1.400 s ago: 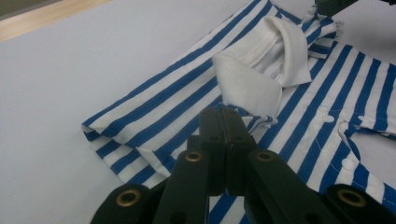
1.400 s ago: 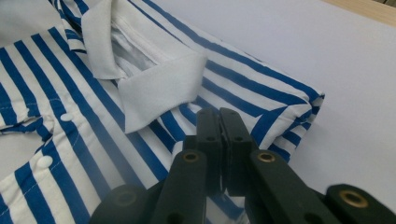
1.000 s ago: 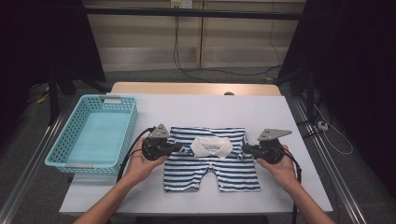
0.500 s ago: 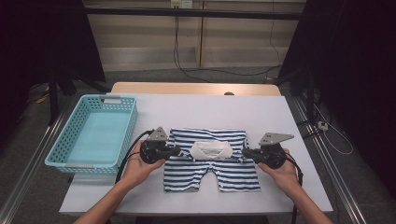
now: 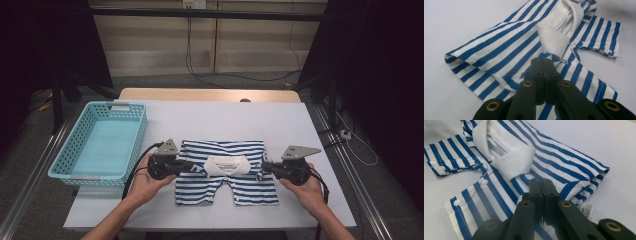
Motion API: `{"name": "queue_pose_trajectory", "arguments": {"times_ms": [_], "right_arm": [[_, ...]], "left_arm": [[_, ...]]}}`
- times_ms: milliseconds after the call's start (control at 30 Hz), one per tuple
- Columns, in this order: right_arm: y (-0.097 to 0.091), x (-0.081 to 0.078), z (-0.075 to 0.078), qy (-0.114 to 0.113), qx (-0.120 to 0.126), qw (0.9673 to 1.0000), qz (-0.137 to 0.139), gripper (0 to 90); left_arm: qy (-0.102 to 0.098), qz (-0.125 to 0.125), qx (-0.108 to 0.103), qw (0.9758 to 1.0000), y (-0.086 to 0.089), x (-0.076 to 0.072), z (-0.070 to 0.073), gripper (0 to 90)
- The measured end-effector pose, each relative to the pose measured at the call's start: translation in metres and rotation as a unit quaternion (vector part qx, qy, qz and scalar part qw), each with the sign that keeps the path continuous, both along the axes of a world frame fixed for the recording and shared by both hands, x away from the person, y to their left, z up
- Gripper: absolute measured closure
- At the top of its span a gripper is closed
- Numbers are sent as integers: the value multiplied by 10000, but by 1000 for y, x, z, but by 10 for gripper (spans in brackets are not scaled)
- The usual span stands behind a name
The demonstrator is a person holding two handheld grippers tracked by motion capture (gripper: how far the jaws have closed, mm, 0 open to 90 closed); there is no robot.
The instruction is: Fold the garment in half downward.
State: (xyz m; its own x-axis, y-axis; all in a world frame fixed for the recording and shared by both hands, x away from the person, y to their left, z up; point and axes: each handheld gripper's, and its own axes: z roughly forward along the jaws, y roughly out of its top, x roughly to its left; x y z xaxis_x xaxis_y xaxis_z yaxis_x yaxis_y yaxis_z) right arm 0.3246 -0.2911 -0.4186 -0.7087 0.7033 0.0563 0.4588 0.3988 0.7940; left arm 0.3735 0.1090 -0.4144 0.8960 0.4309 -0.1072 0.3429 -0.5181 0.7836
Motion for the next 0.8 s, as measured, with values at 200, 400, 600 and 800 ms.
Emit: {"name": "queue_pose_trajectory", "arguments": {"times_ms": [200, 400, 600, 800], "right_arm": [[1, -2, 2, 1, 44, 10000, 16, 882], [2, -6, 3, -3, 73, 10000, 56, 883], [1, -9, 3, 17, 67, 10000, 57, 882], [3, -11, 1, 33, 63, 9999, 121, 883]], "left_arm": [[55, 11, -14, 10000, 0, -6, -2, 894], [58, -23, 12, 10000, 3, -9, 0, 894], [54, -77, 23, 10000, 3, -15, 2, 894], [95, -93, 106, 9999, 4, -17, -1, 894]]}}
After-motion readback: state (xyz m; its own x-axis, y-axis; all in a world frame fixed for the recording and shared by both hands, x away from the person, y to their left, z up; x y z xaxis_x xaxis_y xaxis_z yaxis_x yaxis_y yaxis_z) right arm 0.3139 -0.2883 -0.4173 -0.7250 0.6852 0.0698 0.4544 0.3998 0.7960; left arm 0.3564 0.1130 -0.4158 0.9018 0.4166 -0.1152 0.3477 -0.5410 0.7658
